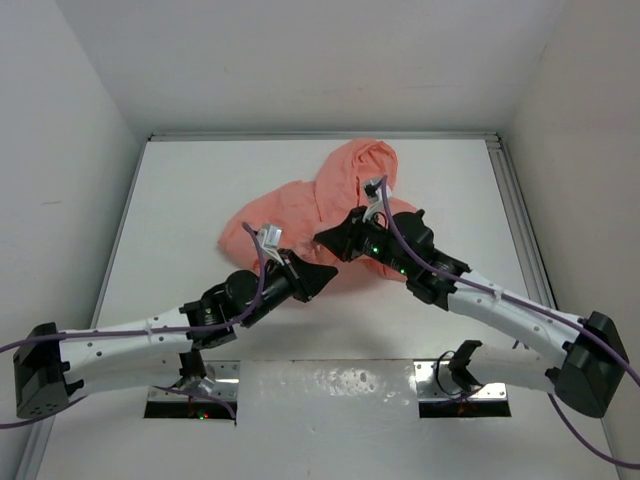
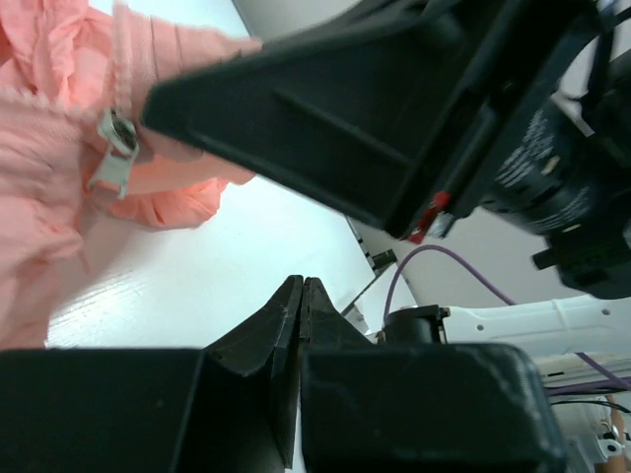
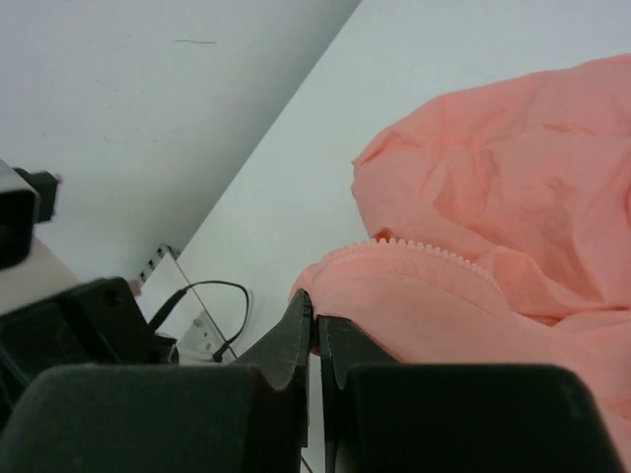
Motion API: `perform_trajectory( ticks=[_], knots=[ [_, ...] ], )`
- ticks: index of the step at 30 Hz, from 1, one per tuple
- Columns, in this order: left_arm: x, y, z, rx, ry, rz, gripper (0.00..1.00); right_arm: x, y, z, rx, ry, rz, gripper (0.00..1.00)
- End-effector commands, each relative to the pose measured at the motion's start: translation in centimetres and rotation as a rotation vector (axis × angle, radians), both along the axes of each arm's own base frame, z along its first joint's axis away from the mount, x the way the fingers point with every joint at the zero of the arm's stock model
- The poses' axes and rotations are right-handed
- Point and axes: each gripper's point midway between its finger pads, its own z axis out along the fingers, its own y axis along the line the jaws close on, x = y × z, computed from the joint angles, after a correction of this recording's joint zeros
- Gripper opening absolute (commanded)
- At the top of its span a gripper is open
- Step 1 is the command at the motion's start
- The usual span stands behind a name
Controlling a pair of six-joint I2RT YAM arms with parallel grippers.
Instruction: Zip up the jacket
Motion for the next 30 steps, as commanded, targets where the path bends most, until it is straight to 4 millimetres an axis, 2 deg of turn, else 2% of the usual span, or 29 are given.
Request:
perform_trajectory(
  ticks=[1,5,9,14,15,16,17,18,19,20,21,22,24,25,27,30],
  knots=[
    [-0.7,0.1,1.2,-0.033,-0.031,-0.031,0.0,-0.2,-1.2,1.9,0.062,-0.055,-0.034,0.0],
    [-1.1,0.3,0.9,-0.028,-0.042,-0.051,0.0,-0.1,-2.4,0.9,0.031,-0.056,-0.081,0.0],
    [-1.3,0.3,0.7,-0.03,-0.035,-0.059,0.0,-0.5,-2.5,0.2,0.037,-0.04,-0.074,0.0],
    [-0.2,3.1,-0.8,-0.01,0.027,0.075,0.02,-1.5,-3.7,0.1,0.07,-0.027,-0.087,0.0],
    [-0.1,3.4,-1.2,-0.01,0.037,0.092,0.13,-1.7,-3.9,0.0,0.073,-0.023,-0.092,0.0],
    [0.1,4.0,-2.3,0.005,0.059,0.12,0.19,-1.9,-4.1,-0.1,0.079,-0.016,-0.094,0.0],
    [0.2,4.2,-2.6,0.01,0.067,0.133,0.23,-2.2,-4.5,-1.0,0.066,0.005,-0.097,0.0],
    [0.2,4.5,-2.8,0.013,0.068,0.142,0.33,-2.7,-4.9,-0.6,0.079,-0.002,-0.094,0.0],
    [0.5,4.9,-2.9,0.015,0.068,0.168,0.38,-3.1,-5.2,-0.7,0.087,0.007,-0.094,0.0],
    [0.7,5.5,-3.5,0.04,0.076,0.193,0.42,-3.5,-5.6,-2.2,0.065,0.035,-0.094,0.0],
    [1.1,6.0,-3.9,0.062,0.082,0.223,0.48,-4.0,-6.1,-2.1,0.075,0.035,-0.095,0.0],
    [1.9,7.1,-5.2,0.122,0.091,0.294,0.51,-4.6,-6.6,-4.0,0.032,0.074,-0.096,0.0],
    [3.7,9.1,-6.4,0.174,0.114,0.401,0.51,-5.2,-7.3,-5.0,0.028,0.1,-0.105,0.0],
    [4.5,9.8,-7.0,0.199,0.123,0.435,0.51,-5.6,-7.8,-6.9,0.004,0.133,-0.109,0.0],
    [6.5,12.1,-8.2,0.225,0.145,0.517,0.51,-6.5,-8.1,-8.8,-0.004,0.179,-0.101,0.0],
    [8.8,14.9,-10.0,0.293,0.184,0.62,0.51,-7.5,-8.3,-10.5,0.003,0.227,-0.079,0.0]
  ],
)
